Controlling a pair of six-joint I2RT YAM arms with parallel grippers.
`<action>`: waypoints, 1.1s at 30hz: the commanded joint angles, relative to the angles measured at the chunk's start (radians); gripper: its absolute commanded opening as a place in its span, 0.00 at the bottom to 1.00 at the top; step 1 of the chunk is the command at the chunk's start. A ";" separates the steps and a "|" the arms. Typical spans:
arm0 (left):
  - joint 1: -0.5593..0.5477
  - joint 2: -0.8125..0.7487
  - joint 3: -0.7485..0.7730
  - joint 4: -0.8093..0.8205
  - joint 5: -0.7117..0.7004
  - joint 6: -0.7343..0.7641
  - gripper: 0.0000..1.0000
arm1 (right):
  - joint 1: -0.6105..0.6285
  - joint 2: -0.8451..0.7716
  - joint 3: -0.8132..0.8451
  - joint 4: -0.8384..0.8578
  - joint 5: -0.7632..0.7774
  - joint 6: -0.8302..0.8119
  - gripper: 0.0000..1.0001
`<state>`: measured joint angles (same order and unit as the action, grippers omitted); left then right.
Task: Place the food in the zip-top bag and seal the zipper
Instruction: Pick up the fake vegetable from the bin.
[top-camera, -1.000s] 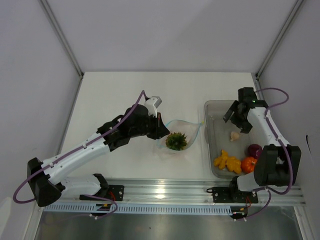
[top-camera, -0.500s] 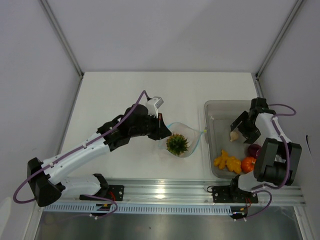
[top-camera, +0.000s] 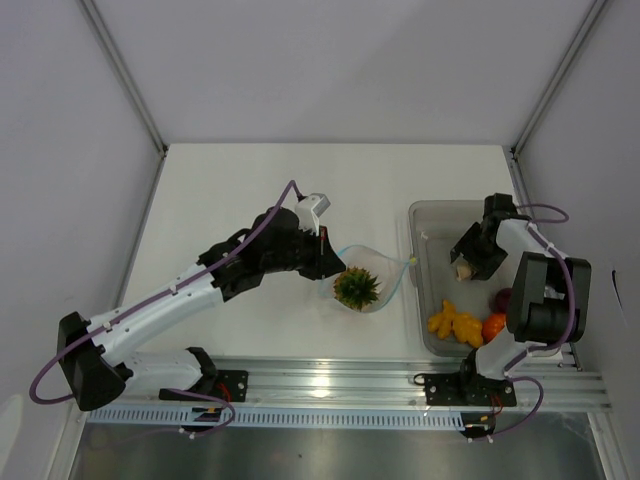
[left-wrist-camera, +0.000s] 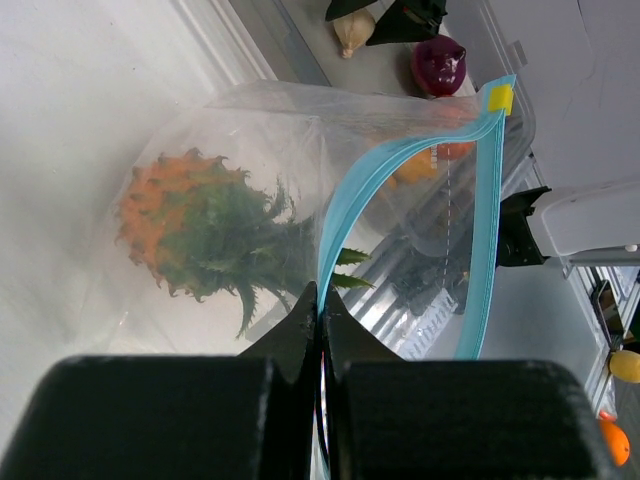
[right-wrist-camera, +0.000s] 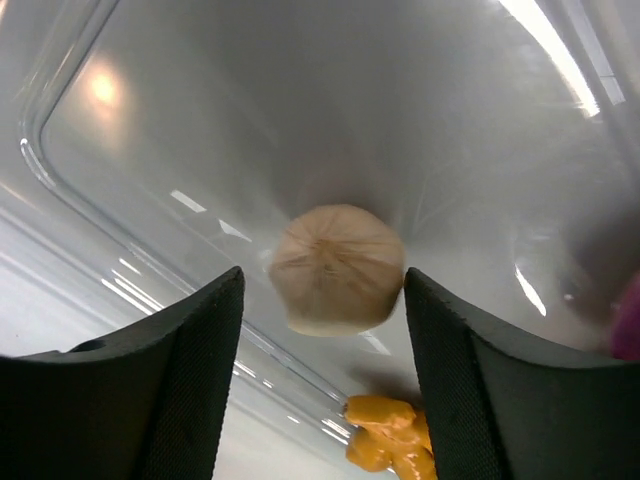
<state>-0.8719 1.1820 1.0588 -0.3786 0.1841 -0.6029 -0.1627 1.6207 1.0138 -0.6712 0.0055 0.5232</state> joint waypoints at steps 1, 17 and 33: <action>0.007 -0.001 0.018 0.017 0.008 -0.009 0.01 | 0.029 0.022 0.008 0.039 -0.006 0.017 0.67; 0.007 -0.005 0.030 -0.023 -0.035 0.003 0.01 | 0.086 -0.223 0.034 -0.085 0.108 -0.003 0.00; 0.007 0.036 0.092 -0.085 -0.089 0.017 0.01 | 0.440 -0.545 0.284 -0.306 -0.137 0.037 0.05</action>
<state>-0.8719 1.2011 1.0870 -0.4484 0.1223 -0.6010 0.1963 1.1492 1.1896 -0.9245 -0.0257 0.5285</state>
